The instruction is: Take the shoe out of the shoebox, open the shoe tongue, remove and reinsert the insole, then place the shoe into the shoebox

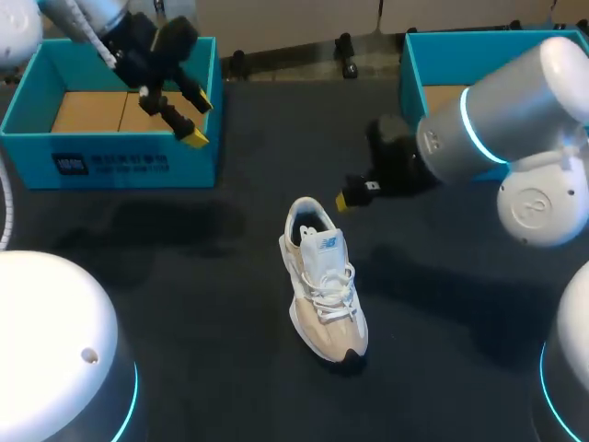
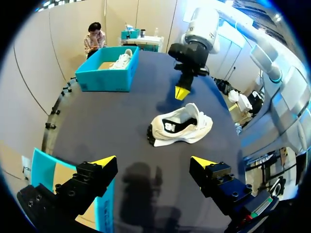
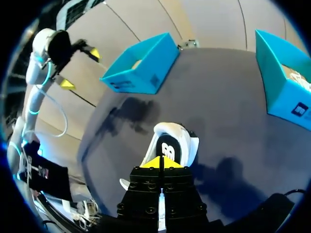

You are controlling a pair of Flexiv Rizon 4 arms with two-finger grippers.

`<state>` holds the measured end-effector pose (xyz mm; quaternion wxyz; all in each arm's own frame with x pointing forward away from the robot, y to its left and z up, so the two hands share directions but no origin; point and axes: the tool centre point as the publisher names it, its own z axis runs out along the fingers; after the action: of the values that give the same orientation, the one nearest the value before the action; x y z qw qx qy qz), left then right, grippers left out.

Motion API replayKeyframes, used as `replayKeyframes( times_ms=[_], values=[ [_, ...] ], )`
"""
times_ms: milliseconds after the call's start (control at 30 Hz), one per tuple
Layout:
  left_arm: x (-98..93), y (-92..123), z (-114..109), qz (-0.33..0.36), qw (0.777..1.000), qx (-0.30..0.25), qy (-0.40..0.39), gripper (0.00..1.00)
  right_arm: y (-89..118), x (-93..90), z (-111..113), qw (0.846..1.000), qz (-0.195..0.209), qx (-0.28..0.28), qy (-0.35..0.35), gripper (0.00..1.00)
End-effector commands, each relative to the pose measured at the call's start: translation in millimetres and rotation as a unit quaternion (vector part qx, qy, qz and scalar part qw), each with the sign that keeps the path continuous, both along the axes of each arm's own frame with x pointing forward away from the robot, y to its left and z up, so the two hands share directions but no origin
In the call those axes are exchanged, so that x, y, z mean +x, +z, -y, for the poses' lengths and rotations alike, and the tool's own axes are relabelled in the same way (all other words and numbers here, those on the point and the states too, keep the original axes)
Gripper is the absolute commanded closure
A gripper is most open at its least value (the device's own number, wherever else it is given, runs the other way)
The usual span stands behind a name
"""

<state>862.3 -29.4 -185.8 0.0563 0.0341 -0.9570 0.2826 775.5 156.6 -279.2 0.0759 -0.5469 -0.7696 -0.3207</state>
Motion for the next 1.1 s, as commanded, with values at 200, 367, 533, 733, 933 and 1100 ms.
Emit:
replayKeyframes(
  times_ms=[200, 367, 533, 733, 933, 1100],
  values=[
    [5.4, 20.5, -12.3, 0.015, 0.999, -0.004, 0.033, 0.00, -1.0, -7.1, -8.4, 0.985, -0.031, -0.153, -0.071, 1.00],
    [5.6, 22.5, -14.4, 0.035, 0.998, 0.017, 0.045, 0.00, -1.0, -8.3, -10.0, 0.982, -0.032, -0.172, -0.076, 1.00],
    [5.6, 22.5, -14.4, 0.035, 0.998, 0.017, 0.045, 0.00, -1.0, -8.3, -10.0, 0.982, -0.032, -0.172, -0.076, 1.00],
    [5.6, 22.5, -14.4, 0.035, 0.998, 0.017, 0.045, 0.00, -1.0, -8.3, -10.0, 0.982, -0.032, -0.172, -0.076, 1.00],
    [5.6, 22.5, -14.4, 0.035, 0.998, 0.017, 0.045, 0.00, -1.0, -8.3, -10.0, 0.982, -0.032, -0.172, -0.076, 1.00],
    [5.6, 22.5, -14.4, 0.035, 0.998, 0.017, 0.045, 0.00, -1.0, -8.3, -10.0, 0.982, -0.032, -0.172, -0.076, 1.00]
  ],
)
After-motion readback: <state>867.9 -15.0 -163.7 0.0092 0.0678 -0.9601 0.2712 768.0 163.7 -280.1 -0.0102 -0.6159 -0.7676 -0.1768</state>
